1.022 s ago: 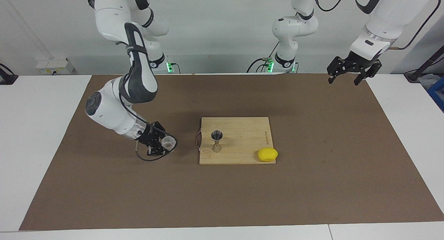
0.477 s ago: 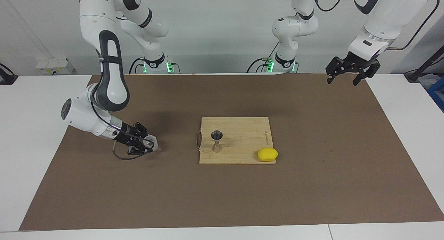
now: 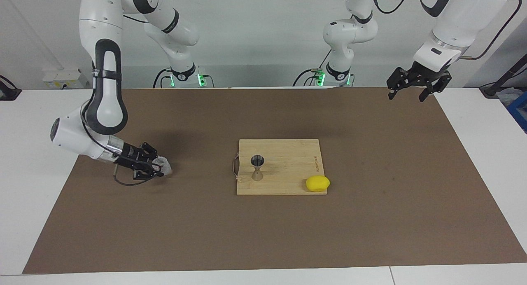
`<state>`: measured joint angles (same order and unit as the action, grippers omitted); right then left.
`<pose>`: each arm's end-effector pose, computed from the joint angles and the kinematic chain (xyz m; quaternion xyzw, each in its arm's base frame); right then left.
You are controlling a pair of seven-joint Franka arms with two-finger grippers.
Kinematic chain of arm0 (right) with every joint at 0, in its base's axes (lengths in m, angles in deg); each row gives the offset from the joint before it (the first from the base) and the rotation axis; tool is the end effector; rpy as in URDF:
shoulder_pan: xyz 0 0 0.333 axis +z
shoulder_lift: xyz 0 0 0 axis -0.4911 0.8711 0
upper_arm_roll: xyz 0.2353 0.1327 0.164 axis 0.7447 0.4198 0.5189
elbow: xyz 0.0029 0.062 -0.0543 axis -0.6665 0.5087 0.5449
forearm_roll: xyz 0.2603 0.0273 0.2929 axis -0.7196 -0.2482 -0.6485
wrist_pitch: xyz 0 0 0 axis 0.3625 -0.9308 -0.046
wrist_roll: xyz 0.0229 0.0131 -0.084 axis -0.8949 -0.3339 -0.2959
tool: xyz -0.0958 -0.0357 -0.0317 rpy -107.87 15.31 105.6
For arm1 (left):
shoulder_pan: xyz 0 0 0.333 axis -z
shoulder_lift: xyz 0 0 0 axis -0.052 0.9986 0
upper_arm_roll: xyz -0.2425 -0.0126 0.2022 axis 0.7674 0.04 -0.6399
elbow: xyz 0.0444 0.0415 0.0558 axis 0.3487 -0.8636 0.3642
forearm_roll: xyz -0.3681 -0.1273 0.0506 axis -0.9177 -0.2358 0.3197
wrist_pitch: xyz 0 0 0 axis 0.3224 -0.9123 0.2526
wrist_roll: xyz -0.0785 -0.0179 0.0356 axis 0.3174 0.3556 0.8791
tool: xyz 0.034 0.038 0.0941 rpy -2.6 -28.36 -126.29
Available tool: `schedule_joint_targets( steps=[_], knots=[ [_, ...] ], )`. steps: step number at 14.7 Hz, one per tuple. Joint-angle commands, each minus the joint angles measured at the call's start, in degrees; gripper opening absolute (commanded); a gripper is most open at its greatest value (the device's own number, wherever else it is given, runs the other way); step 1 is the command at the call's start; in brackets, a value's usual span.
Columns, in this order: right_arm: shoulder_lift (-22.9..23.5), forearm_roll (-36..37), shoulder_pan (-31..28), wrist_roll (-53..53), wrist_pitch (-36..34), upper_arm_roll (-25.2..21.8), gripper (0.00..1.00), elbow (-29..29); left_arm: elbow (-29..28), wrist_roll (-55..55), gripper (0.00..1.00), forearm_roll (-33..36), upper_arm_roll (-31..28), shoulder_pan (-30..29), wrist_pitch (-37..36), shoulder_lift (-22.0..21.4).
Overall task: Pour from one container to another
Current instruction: 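Carry the glass cup back and lower it to the table with the right gripper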
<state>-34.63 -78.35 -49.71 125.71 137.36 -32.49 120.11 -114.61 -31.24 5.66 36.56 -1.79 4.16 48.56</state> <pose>0.5970 -0.1062 0.2771 -0.6796 0.6598 0.2385 0.2144 0.5421 -0.0372 0.6277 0.9968 -0.0792 -0.0076 0.0110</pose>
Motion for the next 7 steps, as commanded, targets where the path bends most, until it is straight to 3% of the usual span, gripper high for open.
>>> schedule_joint_targets(
  steps=[1,4,5,7],
  knots=[
    [0.15,-1.78,-2.12,-3.96,-0.29,0.88,0.00,1.38,-1.36,0.50,1.00,0.25,-0.27,0.20,0.53,-0.98],
    [-0.29,-1.78,-3.00,-4.50,0.75,0.88,0.00,3.31,-1.36,0.50,1.00,0.25,-0.27,0.20,0.53,-0.98],
    [-0.38,-1.78,-3.00,-4.41,0.85,0.80,0.05,3.66,-1.36,0.50,1.00,0.34,-0.27,0.20,0.53,-0.98],
    [-0.56,-1.52,-2.91,-4.23,0.94,0.62,0.95,3.76,-1.36,0.50,1.00,0.25,-0.27,0.20,0.53,-0.98]
  ],
)
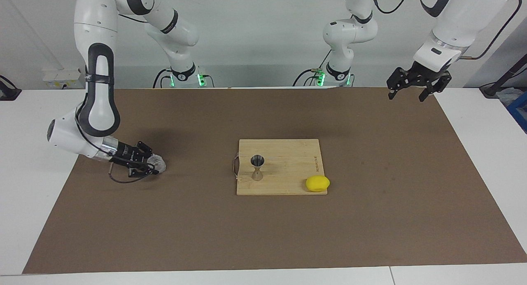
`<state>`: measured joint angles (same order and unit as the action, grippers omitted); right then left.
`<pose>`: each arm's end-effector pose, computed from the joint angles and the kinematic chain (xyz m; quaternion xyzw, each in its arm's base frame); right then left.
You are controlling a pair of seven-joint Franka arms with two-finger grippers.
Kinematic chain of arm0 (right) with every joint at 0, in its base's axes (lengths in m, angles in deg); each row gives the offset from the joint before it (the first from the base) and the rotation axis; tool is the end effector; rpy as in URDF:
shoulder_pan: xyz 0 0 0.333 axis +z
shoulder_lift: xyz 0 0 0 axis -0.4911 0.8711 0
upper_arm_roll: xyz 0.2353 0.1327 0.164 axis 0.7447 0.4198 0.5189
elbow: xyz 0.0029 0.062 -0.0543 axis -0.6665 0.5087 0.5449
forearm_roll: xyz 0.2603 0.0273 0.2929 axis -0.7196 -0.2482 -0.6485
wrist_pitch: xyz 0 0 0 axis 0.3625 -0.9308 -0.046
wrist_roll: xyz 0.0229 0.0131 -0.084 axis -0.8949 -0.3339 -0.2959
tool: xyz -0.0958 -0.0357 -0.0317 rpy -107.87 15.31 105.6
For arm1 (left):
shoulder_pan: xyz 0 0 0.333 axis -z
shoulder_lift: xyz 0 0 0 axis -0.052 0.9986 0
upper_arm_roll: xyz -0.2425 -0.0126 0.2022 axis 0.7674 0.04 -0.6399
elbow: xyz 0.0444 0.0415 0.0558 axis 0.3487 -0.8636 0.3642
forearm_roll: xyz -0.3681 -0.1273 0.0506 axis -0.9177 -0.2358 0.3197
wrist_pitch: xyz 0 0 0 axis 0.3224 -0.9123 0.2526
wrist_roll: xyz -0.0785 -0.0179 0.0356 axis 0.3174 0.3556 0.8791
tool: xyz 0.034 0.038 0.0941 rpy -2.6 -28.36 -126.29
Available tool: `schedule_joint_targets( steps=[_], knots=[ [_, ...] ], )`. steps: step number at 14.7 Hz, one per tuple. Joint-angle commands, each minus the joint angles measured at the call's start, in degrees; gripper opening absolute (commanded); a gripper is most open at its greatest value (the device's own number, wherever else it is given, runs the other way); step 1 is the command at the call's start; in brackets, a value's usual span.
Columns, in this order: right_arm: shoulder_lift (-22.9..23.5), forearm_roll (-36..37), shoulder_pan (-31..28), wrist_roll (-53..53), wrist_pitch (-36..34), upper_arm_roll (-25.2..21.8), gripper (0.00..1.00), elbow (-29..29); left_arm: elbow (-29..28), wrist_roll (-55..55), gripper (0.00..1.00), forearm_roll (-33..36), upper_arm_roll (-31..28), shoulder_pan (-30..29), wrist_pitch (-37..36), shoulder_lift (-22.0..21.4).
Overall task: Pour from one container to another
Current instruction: 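Carry the glass cup back and lower it to the table with the right gripper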
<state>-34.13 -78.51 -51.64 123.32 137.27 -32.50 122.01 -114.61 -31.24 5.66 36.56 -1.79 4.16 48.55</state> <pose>0.5824 -0.1223 0.2589 -0.6758 0.6596 0.2491 0.2150 0.5420 -0.0372 0.6278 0.9968 -0.0792 -0.0075 0.0109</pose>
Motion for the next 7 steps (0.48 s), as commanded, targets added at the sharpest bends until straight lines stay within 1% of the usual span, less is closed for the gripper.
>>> schedule_joint_targets(
  steps=[1,5,7],
  knots=[
    [-1.06,-1.09,-0.97,-2.02,1.03,0.63,1.00,1.86,-1.36,0.50,1.00,0.25,-0.27,0.20,0.53,-0.98],
    [-2.11,-0.22,-1.23,-1.84,0.94,0.28,1.00,1.86,-1.36,0.50,1.00,0.26,-0.27,0.20,0.53,-0.98],
    [-2.46,2.67,-1.94,-2.11,0.85,0.19,1.00,1.86,-1.36,0.50,1.00,0.34,-0.27,0.20,0.53,-0.98]
  ],
)
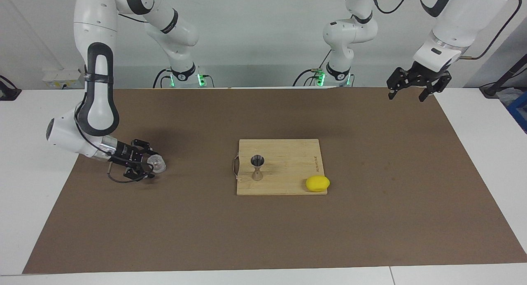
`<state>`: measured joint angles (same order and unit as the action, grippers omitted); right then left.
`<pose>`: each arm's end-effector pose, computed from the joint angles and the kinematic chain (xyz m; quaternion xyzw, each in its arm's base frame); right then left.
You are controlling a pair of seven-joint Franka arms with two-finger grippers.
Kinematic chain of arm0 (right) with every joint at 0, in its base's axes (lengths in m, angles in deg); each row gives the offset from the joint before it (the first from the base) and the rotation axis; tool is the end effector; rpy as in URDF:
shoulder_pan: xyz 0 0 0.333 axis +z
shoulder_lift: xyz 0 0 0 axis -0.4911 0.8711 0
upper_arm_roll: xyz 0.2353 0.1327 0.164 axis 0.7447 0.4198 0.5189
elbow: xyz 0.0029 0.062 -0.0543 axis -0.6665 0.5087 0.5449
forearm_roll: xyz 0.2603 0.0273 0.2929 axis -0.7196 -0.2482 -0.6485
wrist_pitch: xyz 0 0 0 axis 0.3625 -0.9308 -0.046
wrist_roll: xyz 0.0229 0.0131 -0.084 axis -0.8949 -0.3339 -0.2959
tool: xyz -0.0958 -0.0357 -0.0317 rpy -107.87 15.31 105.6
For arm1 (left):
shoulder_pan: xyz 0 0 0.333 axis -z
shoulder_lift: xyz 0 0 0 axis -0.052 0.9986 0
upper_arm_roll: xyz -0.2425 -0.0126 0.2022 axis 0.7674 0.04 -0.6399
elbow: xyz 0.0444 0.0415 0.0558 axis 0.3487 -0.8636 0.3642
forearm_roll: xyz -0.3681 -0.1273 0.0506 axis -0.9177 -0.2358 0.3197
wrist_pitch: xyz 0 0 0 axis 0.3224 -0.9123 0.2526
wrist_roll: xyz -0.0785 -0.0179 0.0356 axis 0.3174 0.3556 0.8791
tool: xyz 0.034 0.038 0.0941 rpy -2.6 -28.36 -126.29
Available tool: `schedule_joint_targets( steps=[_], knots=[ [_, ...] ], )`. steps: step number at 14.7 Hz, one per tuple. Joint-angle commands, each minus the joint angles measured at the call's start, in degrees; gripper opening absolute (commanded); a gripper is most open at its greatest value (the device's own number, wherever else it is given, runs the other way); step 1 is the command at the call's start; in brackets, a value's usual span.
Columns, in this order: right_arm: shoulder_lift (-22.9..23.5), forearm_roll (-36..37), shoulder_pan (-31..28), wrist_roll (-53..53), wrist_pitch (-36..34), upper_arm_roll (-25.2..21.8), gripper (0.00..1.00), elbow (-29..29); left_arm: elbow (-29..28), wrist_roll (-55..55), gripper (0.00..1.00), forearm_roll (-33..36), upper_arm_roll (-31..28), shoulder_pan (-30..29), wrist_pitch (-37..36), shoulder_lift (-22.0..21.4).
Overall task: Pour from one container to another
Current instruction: 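Carry the glass cup back and lower it to the table with the right gripper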
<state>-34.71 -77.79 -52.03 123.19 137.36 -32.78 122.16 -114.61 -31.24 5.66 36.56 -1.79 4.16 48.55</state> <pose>0.5805 -0.1296 0.2633 -0.6777 0.6612 0.2419 0.2123 0.5420 -0.0372 0.6278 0.9968 -0.0792 -0.0075 0.0109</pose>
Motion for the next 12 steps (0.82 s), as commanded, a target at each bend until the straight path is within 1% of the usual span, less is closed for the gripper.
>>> schedule_joint_targets(
  steps=[1,3,5,7,9,12],
  knots=[
    [-2.75,3.62,-1.55,-2.06,0.76,0.56,1.00,1.71,-1.35,0.50,1.00,0.25,-0.27,0.20,0.53,-0.98],
    [-3.98,6.87,-1.55,-2.33,0.76,0.47,1.00,1.71,-1.35,0.50,1.00,0.34,-0.27,0.20,0.53,-0.98],
    [-5.83,11.78,-1.47,-2.68,0.85,0.65,1.00,1.62,-1.35,0.50,1.00,0.34,-0.27,0.20,0.53,-0.98],
    [-7.50,15.66,-0.94,-4.95,0.76,0.74,1.00,1.54,-1.35,0.50,1.00,0.34,-0.27,0.20,0.53,-0.98],
    [-8.99,17.08,-0.59,-10.38,0.76,1.09,1.00,1.01,-1.35,0.50,1.00,0.34,-0.27,0.20,0.53,-0.98],
    [-11.37,17.43,2.75,-19.36,0.67,1.00,1.00,0.66,-1.35,0.50,1.00,0.25,-0.27,0.20,0.53,-0.98]
  ],
)
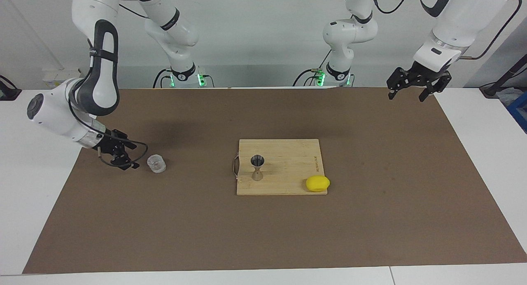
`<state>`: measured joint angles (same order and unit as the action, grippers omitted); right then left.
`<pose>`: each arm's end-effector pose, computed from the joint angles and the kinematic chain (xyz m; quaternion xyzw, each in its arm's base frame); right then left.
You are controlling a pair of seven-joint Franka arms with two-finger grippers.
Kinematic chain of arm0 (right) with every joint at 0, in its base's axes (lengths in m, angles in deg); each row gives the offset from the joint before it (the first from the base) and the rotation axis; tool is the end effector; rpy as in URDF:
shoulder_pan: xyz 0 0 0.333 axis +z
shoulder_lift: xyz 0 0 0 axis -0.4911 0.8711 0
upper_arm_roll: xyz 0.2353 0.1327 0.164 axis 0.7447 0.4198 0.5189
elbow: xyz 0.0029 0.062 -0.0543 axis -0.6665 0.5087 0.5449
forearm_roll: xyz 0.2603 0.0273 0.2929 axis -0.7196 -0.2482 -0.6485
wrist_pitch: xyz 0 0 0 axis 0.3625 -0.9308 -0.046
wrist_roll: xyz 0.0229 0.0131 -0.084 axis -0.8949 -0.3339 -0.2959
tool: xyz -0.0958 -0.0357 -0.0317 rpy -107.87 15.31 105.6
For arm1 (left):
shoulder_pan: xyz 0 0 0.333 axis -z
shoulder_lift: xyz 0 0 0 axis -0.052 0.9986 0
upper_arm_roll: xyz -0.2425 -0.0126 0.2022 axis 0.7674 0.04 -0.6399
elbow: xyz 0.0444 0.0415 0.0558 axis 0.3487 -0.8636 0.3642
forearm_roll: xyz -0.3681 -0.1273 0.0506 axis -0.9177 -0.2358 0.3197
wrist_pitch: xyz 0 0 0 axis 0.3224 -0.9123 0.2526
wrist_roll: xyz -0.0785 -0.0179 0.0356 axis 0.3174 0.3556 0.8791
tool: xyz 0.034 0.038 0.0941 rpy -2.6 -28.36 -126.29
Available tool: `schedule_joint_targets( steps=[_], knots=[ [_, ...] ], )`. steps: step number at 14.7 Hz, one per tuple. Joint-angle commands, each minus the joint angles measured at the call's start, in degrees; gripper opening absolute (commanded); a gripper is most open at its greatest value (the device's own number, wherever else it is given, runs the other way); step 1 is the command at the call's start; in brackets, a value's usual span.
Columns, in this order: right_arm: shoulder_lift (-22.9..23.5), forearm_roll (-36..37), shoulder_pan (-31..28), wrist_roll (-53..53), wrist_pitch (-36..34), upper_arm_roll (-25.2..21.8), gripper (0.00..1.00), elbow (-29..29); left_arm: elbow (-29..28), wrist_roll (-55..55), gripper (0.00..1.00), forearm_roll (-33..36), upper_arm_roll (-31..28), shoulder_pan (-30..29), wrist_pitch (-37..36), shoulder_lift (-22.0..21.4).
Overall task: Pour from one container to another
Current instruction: 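Carry the glass cup back and lower it to the table with the right gripper, then open the right gripper to release the glass cup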
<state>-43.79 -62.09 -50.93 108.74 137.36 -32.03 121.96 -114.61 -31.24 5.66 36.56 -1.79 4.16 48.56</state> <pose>0.5807 -0.1259 0.3515 -0.8443 0.5013 0.1214 0.1454 0.5421 -0.0372 0.6277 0.9968 -0.0792 -0.0076 0.0110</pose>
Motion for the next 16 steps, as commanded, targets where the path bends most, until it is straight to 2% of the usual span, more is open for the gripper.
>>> schedule_joint_targets(
  steps=[1,4,10,13,16],
  knots=[
    [-2.81,2.70,3.22,-7.11,0.58,0.25,1.00,0.76,-1.35,0.50,1.00,0.34,-0.27,0.20,0.53,-0.98],
    [-4.14,7.61,7.45,-10.99,-0.11,0.43,1.00,-0.20,-1.35,0.50,1.00,0.34,-0.27,0.20,0.53,-0.98],
    [-6.77,10.08,15.88,-11.26,-1.61,0.60,1.00,-1.08,-1.35,0.50,1.00,0.26,-0.27,0.20,0.53,-0.98],
    [-8.79,16.57,19.13,-12.14,-1.96,0.78,1.00,-2.40,-1.35,0.50,1.00,0.34,-0.27,0.20,0.53,-0.98],
    [-9.50,17.91,19.93,-12.23,-7.57,0.69,1.00,-7.74,-1.35,0.50,1.00,0.26,-0.27,0.20,0.53,-0.98]
  ],
)
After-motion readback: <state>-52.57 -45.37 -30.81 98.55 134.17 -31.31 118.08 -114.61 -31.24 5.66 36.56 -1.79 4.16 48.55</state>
